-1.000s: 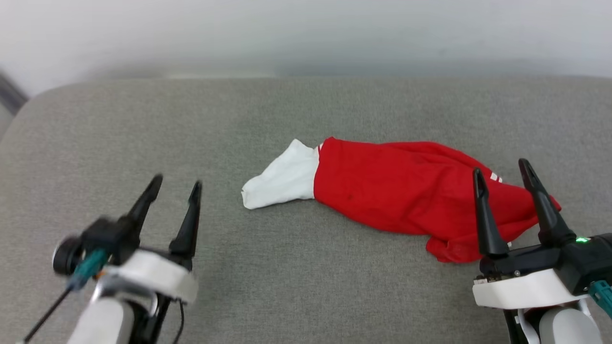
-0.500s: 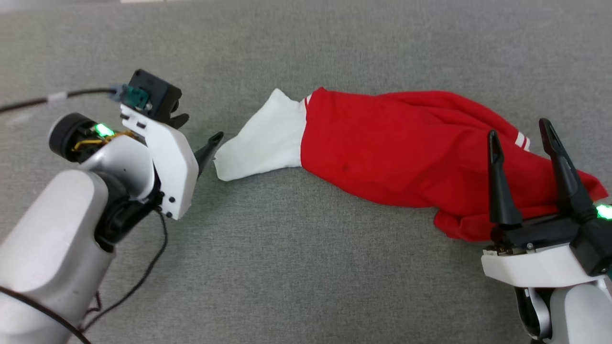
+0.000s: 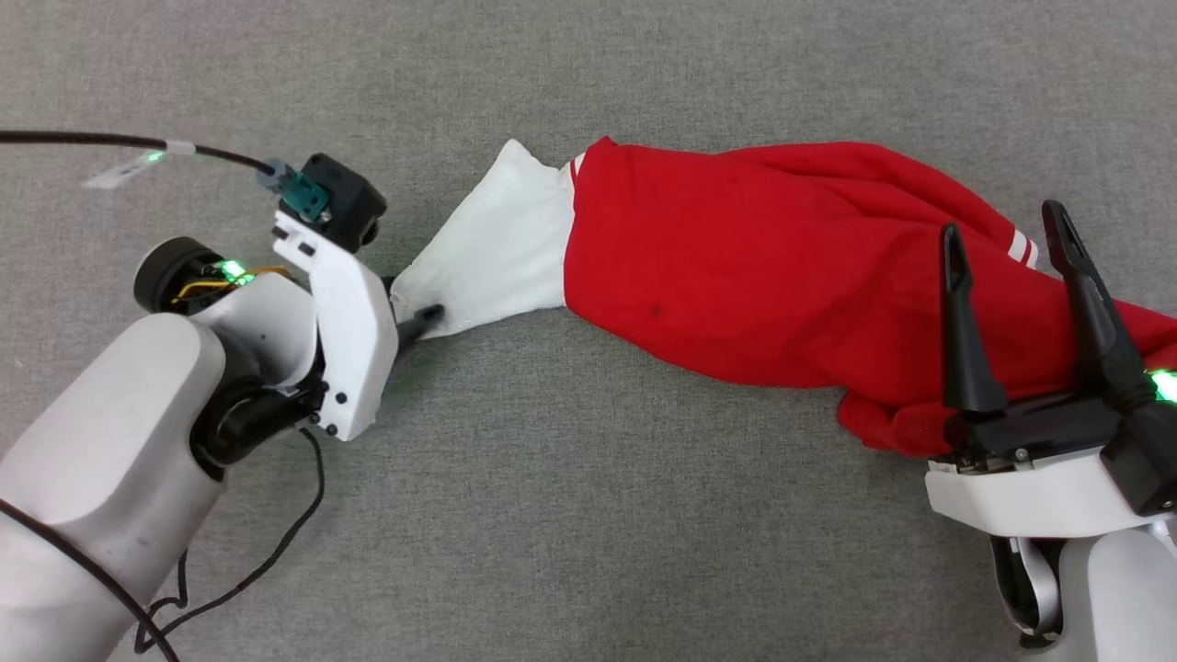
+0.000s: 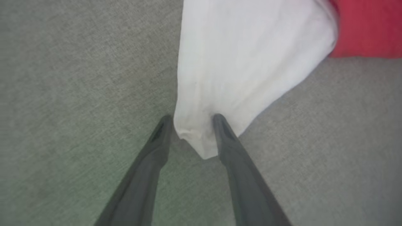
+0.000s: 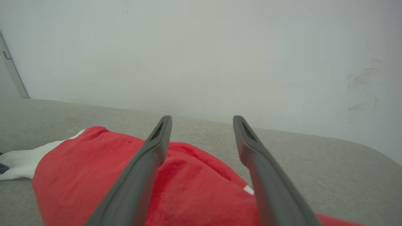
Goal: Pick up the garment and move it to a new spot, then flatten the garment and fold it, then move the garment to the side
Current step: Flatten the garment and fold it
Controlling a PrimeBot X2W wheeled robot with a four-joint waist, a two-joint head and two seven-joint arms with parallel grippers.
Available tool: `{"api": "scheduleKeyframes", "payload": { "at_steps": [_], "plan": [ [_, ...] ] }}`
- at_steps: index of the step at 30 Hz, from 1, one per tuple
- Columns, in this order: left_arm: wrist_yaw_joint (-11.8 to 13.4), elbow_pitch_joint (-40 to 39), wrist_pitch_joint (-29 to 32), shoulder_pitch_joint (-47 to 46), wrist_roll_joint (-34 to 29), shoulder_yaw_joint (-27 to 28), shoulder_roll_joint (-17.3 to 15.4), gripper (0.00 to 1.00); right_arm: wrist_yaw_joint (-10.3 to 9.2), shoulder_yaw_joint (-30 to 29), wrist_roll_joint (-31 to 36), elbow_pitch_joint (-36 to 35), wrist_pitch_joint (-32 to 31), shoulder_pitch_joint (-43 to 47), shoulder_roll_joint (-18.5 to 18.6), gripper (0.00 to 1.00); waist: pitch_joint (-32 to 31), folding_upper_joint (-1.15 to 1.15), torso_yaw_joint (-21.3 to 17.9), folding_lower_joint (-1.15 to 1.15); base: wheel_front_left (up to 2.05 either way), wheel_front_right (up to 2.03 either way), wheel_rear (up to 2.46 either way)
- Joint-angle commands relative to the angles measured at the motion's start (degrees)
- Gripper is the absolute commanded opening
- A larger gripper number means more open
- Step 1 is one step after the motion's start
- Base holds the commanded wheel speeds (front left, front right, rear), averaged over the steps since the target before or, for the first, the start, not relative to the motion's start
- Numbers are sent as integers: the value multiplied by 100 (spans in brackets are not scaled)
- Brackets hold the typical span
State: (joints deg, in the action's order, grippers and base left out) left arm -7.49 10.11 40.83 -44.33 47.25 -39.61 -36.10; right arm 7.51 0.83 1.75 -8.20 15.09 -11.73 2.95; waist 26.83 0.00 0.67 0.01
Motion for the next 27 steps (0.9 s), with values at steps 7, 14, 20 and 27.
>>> {"api": "scheduleKeyframes", "payload": {
  "at_steps": [7, 14, 20, 27],
  "plan": [
    [8, 590, -1379, -52, -294, 130, -84, 0, -4, 22, 14, 130, 11, 37, -13, 100, -314, 0, 73, -1, 0, 0, 0],
    [62, 986, -2928, 264, -484, 513, -234, 0, -4, 63, -16, 311, 11, 202, -13, 100, -866, 0, 205, -1, 0, 0, 0],
    [192, 1285, -3829, 789, -506, 789, -440, 0, -4, 149, -38, 461, 11, 359, -13, 100, -1235, 0, 302, -1, 0, 0, 0],
    [201, 1443, -4895, 1183, -685, 724, -199, 100, -4, 190, -30, 612, 11, 491, -12, 100, -1523, 0, 406, -1, 0, 0, 0]
  ]
}}
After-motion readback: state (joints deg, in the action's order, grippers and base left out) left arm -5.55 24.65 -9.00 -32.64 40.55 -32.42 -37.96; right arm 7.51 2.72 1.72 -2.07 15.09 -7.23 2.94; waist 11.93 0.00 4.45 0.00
